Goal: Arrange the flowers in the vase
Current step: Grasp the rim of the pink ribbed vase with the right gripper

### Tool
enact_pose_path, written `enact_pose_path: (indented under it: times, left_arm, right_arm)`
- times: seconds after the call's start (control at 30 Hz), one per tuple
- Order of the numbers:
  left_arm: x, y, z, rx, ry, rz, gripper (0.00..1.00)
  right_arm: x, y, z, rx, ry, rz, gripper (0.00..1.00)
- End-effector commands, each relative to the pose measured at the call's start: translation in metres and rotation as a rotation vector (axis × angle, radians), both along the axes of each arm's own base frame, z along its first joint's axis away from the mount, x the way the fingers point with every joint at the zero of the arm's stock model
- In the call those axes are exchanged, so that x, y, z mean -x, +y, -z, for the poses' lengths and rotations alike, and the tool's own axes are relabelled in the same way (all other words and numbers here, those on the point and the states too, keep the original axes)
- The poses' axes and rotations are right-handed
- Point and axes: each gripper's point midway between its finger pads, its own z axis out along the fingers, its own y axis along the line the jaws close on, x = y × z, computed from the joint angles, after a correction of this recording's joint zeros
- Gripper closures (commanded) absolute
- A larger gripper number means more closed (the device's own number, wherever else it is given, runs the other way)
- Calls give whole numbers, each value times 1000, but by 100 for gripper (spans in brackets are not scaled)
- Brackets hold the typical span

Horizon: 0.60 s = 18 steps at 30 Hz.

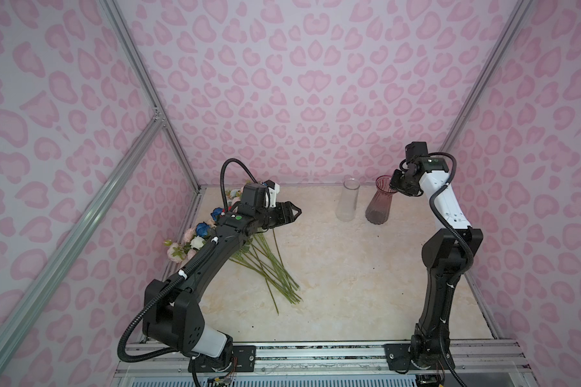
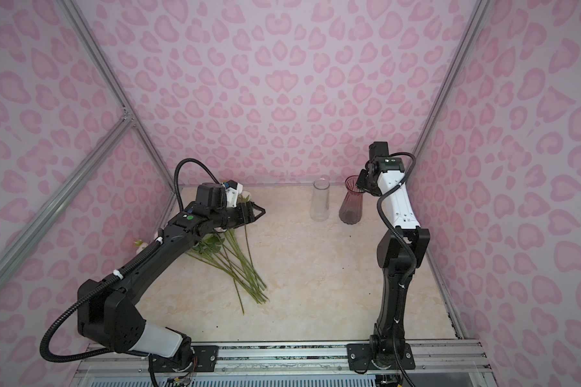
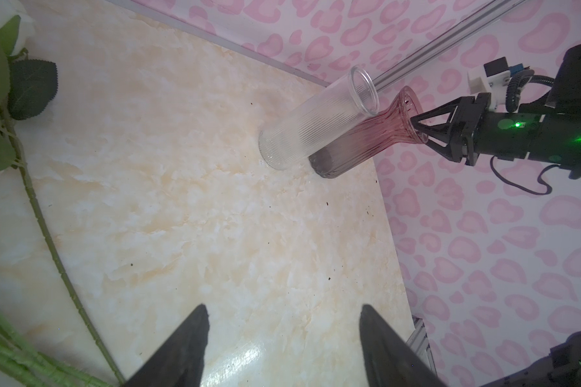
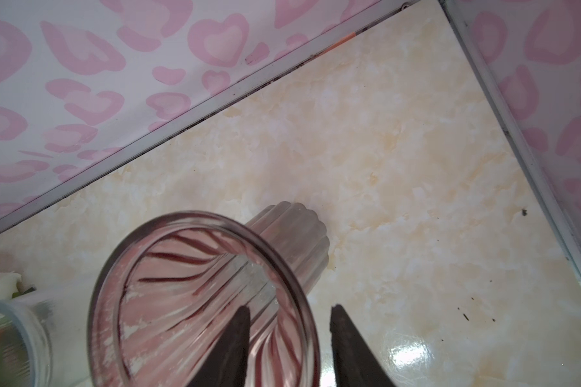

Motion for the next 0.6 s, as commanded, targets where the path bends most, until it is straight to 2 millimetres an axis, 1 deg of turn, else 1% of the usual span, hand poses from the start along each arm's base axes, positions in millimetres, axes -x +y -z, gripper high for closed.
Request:
enact_pose_path:
  times: [0.0,0.07,0.2,0.37,0.57]
  left_arm:
    - [-2,-2,-7,4,-29,13,28]
    - [-3,-1,-6,0,-28,9,28]
    - [-3,-1,-5,-4,-28,6,28]
    - [-3,0,-5,-6,-30,5,29]
    - [-4,1,-5,-10,-31,-1,29]
  right_arm:
    - [1,0,4,-8,17,8,62]
    - [0,0,6,-11,20,14,67]
    - [-1,2,8,-27,19,11,68]
    - [-2,2,10,-43,21,15,80]
    - [0,3,11,-50,31,9,88]
